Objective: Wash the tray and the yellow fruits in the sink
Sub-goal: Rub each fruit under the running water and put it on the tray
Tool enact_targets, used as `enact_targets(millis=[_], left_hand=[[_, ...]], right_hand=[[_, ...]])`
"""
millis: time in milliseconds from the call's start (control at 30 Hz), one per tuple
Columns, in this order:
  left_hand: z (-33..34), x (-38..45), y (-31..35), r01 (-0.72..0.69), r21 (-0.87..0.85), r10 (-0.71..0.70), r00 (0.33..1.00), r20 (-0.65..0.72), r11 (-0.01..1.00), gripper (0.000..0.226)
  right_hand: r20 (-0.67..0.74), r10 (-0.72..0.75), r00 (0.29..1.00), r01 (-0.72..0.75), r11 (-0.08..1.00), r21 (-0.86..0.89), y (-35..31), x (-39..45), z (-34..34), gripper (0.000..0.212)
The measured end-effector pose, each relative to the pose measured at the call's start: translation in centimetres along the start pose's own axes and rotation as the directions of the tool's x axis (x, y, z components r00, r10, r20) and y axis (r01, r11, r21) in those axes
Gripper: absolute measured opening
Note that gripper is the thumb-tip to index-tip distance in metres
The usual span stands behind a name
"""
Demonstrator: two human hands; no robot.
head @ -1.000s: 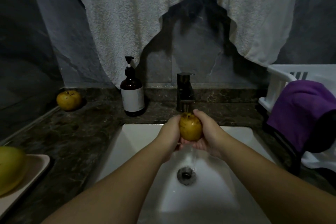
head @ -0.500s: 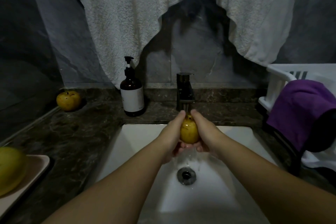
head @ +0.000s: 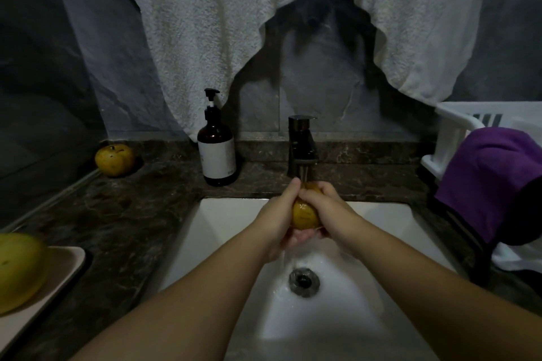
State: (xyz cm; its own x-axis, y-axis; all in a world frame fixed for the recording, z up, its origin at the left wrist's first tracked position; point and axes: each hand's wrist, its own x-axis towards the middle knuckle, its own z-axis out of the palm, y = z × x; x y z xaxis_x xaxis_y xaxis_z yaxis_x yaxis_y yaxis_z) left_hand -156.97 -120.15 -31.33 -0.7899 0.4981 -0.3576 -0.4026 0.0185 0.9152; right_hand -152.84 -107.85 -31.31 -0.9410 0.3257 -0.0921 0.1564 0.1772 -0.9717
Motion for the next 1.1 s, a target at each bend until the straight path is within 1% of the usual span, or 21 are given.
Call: enact_targets(millis=[67,133,167,233,267,300,333,367,400,467,500,567,633,700,733,800,867,900,1000,1067,1100], left_hand=[[0.1,-0.2,0.2,0.011,-0.061,-0.009,1.000,0.019,0.998,0.062],[0.0,-0.3,0.3,0.052,-0.049,-0.050,0.997,0.059,0.997,0.068],[-0.1,-0.4,0.3,0.067,-0.018,-0.066,0.995,0.071,0.998,0.072],[-0.3,-0.3,0.3,0.056,0.023,-0.057,0.996,0.062,0.998,0.079],[-0.5,-0.2,0.3,0.032,0.024,-0.033,0.998,0.045,0.999,0.080],[-0.6,-0.1,0.4,0.000,0.016,-0.001,1.000,0.023,1.000,0.079],[-0.7,-0.1,0.4,-0.034,0.003,0.034,0.999,-0.001,0.999,0.076],[-0.8,0.0,0.4,-0.069,-0.004,0.069,0.997,-0.024,0.998,0.072],[-0.8,0.1,0.3,-0.100,0.000,0.100,0.994,-0.039,0.995,0.068],[-0.7,0.1,0.2,-0.125,0.001,0.125,0.991,-0.053,0.992,0.062],[-0.5,0.1,0.2,-0.109,-0.011,0.108,0.992,-0.058,0.994,0.062],[-0.4,-0.1,0.3,-0.041,-0.080,0.036,0.997,-0.062,0.996,0.064],[-0.4,-0.4,0.5,0.025,-0.126,-0.029,0.999,-0.031,0.992,0.068],[-0.3,-0.8,0.4,0.046,-0.073,-0.044,0.999,0.028,0.996,0.073],[-0.2,-0.8,0.3,0.026,-0.032,-0.025,0.999,0.038,0.999,0.070],[0.1,-0.6,0.1,-0.061,-0.029,0.061,0.998,0.024,0.998,0.052],[0.4,-0.6,0.2,-0.112,-0.128,0.114,0.994,0.001,0.985,0.037],[0.5,-0.6,0.3,-0.117,-0.171,0.117,0.993,-0.008,0.978,0.036],[0.3,-0.3,0.3,-0.083,-0.195,0.076,0.996,-0.047,0.977,0.045],[0.2,-0.3,0.4,-0.034,-0.211,0.021,0.998,-0.061,0.977,0.053],[0.0,-0.3,0.4,-0.016,-0.223,0.004,0.999,-0.053,0.975,0.056]], right_hand=[[-0.094,-0.030,0.995,0.034,0.998,0.044,-0.4,0.1,0.0,0.046],[-0.145,-0.114,0.983,0.109,0.993,-0.041,-0.5,0.0,-0.2,0.045],[-0.132,-0.151,0.980,0.138,0.985,-0.105,-0.4,0.0,-0.4,0.045],[-0.014,-0.203,0.979,0.194,0.951,-0.240,-0.2,-0.3,-0.6,0.044],[0.052,-0.212,0.976,0.219,0.937,-0.274,-0.2,-0.4,-0.6,0.046],[0.097,-0.202,0.975,0.221,0.938,-0.268,-0.1,-0.3,-0.6,0.044],[0.102,-0.185,0.977,0.204,0.951,-0.230,-0.3,-0.3,-0.6,0.036],[0.069,-0.146,0.987,0.157,0.967,-0.201,-0.5,-0.3,-0.5,0.022],[0.024,-0.106,0.994,0.108,0.975,-0.193,-0.8,-0.3,-0.4,0.016],[-0.029,-0.040,0.999,0.032,0.971,-0.236,-0.9,0.0,-0.1,0.041],[-0.044,-0.023,0.999,0.011,0.966,-0.258,-0.7,0.3,0.0,0.047],[-0.058,-0.043,0.997,0.029,0.972,-0.235,-0.3,0.3,0.0,0.045],[-0.055,-0.117,0.992,0.102,0.969,-0.225,0.1,0.5,-0.3,0.040],[-0.037,-0.167,0.985,0.153,0.957,-0.247,0.4,0.7,-0.4,0.034],[-0.037,-0.160,0.986,0.146,0.957,-0.250,0.3,0.6,-0.3,0.034],[-0.055,-0.082,0.995,0.067,0.970,-0.235,0.0,0.4,0.1,0.045],[-0.082,-0.046,0.996,0.027,0.975,-0.221,-0.4,0.4,0.2,0.044],[-0.098,-0.059,0.993,0.037,0.976,-0.214,-0.6,0.3,0.1,0.041],[-0.102,-0.115,0.988,0.098,0.983,-0.153,-0.6,0.2,0.0,0.043],[-0.057,-0.160,0.986,0.147,0.974,-0.174,-0.4,-0.2,0.1,0.047],[-0.022,-0.174,0.984,0.167,0.966,-0.199,-0.3,-0.4,0.2,0.053]])
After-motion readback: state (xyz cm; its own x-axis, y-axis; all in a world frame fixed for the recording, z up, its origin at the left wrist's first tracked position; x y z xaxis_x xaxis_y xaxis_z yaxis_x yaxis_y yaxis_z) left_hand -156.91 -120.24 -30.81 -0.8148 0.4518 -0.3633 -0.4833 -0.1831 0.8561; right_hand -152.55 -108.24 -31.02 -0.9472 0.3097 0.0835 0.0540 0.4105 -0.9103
